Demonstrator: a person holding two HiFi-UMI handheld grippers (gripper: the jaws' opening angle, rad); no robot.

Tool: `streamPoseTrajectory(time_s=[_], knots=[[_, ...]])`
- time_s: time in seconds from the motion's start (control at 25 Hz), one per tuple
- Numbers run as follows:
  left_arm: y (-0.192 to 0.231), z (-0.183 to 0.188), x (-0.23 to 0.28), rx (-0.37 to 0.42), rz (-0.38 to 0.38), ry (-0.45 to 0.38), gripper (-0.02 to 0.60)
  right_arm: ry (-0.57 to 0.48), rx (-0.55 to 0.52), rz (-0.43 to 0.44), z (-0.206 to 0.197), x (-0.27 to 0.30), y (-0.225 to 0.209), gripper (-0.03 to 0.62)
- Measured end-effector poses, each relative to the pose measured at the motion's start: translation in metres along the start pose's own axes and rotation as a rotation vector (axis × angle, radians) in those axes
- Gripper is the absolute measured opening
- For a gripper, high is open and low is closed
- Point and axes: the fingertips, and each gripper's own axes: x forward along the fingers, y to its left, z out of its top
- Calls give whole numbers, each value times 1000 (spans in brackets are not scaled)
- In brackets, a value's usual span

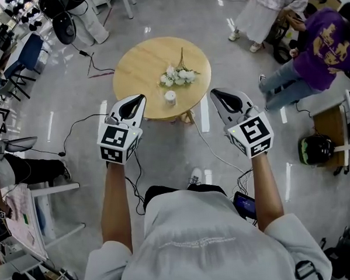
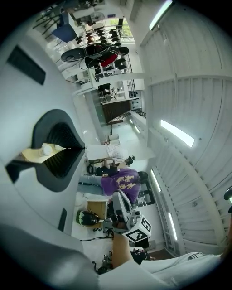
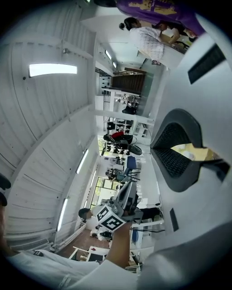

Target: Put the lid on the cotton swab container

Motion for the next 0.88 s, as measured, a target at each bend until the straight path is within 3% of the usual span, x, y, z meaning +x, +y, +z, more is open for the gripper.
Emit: streamPoseTrajectory(time_s=[0.16, 0.36, 0.76, 0.88], knots=[[23, -18, 21, -44, -26, 0, 18, 32, 37, -6, -11, 24, -1, 28], [65, -67, 49, -113, -83, 38, 20, 69, 114, -85, -27, 64, 2, 28], [100, -133, 119, -118, -279, 110, 25, 228, 238, -242, -72, 130, 0, 28], [97, -144, 131, -133, -328, 125, 97, 276, 258, -284, -84, 137, 0, 28]])
